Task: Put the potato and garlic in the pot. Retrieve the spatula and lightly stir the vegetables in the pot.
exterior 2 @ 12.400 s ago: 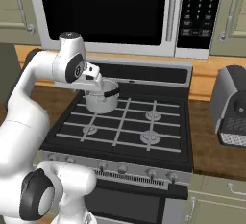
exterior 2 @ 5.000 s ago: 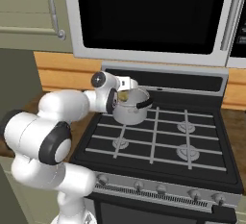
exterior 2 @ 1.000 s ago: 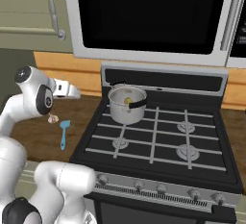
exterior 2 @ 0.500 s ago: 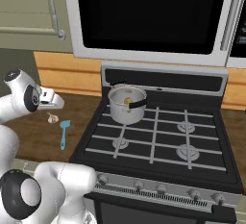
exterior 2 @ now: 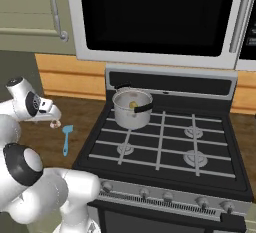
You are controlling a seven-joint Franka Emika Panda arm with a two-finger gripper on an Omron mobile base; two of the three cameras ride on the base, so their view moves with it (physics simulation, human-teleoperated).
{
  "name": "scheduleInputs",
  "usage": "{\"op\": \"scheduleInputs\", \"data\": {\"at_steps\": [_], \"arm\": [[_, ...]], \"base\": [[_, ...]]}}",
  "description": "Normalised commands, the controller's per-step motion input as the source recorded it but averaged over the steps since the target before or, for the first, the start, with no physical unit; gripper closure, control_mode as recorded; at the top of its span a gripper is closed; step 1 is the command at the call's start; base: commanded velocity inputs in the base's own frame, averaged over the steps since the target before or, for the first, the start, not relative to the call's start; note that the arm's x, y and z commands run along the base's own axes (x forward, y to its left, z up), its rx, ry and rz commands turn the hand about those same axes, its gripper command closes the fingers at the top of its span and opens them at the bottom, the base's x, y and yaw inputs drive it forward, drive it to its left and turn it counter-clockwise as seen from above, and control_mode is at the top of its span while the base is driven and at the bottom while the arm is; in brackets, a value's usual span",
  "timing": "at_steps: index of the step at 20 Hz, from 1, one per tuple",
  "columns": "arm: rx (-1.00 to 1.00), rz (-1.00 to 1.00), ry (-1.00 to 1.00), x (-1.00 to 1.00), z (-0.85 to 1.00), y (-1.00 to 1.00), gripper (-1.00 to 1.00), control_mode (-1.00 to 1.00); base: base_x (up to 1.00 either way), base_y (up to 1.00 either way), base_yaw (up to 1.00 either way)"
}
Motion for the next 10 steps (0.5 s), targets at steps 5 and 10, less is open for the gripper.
{"op": "scheduleInputs", "data": {"at_steps": [5, 10], "arm": [[0.0, 0.01, 0.1, 0.62, -0.43, 0.32, -1.0, -1.0], [0.0, 0.0, 0.07, 0.72, -0.4, 0.3, -1.0, -1.0]], "base": [[0.0, 0.0, 0.0], [0.0, 0.0, 0.0]]}}
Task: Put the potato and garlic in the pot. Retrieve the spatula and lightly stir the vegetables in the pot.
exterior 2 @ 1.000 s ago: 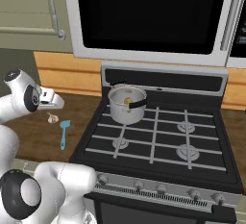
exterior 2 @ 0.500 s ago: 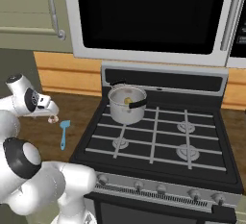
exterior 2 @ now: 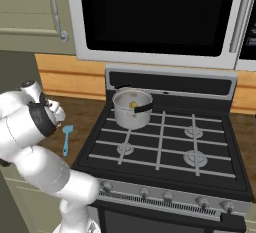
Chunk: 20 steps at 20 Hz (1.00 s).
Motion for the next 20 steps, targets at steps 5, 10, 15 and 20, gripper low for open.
{"op": "scheduleInputs", "data": {"at_steps": [5, 10, 15, 20], "arm": [[0.0, 0.0, 0.08, 0.71, -0.45, 0.21, -1.0, -1.0], [0.0, 0.0, 0.04, 0.64, -0.43, 0.32, -1.0, -1.0], [0.0, 0.0, 0.01, 0.35, -0.43, 0.15, -1.0, -1.0], [-0.02, -0.03, 0.0, -0.2, -0.3, 0.0, 1.0, -1.0]], "base": [[0.0, 0.0, 0.0], [0.0, 0.0, 0.0], [0.0, 0.0, 0.0], [0.0, 0.0, 0.0]]}}
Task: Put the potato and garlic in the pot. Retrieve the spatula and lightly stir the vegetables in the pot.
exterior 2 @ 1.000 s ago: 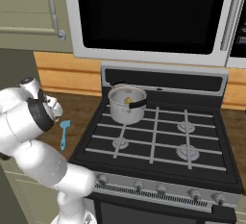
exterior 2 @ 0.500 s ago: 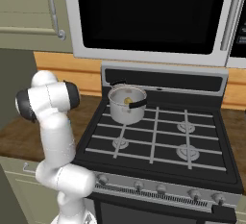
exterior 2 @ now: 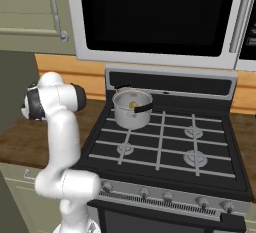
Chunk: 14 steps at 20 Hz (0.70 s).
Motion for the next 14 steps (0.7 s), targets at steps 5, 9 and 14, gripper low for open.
{"op": "scheduleInputs", "data": {"at_steps": [5, 9, 14], "arm": [[0.0, -0.09, -0.05, -0.45, 0.12, -0.26, 1.0, -1.0], [0.0, -0.09, -0.35, -0.99, 0.85, -0.78, 1.0, -1.0], [0.0, -0.11, -0.33, -0.64, 0.93, -0.98, 1.0, -1.0]], "base": [[0.0, 0.0, 0.0], [0.0, 0.0, 0.0], [0.0, 0.0, 0.0]]}}
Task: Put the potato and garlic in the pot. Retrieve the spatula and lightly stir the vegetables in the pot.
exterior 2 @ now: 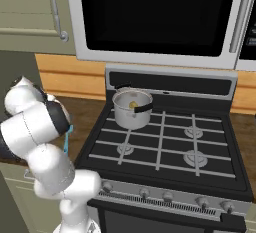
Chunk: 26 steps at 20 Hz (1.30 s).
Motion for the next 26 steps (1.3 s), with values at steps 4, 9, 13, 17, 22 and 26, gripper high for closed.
{"op": "scheduleInputs", "data": {"at_steps": [4, 9, 13, 17, 22, 26], "arm": [[0.0, -0.12, -0.25, -0.31, 1.0, -1.0, 1.0, -1.0], [0.0, -0.14, -0.15, 0.0, 1.0, -1.0, 1.0, -1.0], [0.0, -0.13, -0.04, 0.1, 0.72, -1.0, 1.0, -1.0], [0.0, -0.07, 0.0, 0.33, 0.1, -0.99, 1.0, -1.0], [0.0, -0.02, 0.0, 0.4, 0.0, -0.85, 1.0, -1.0], [0.0, 0.0, 0.0, 0.7, -0.06, -0.66, 1.0, -1.0]], "base": [[0.0, 0.0, 0.0], [0.0, 0.0, 0.0], [0.0, 0.0, 0.0], [0.0, 0.0, 0.0], [0.0, 0.0, 0.0], [0.0, 0.0, 0.0]]}}
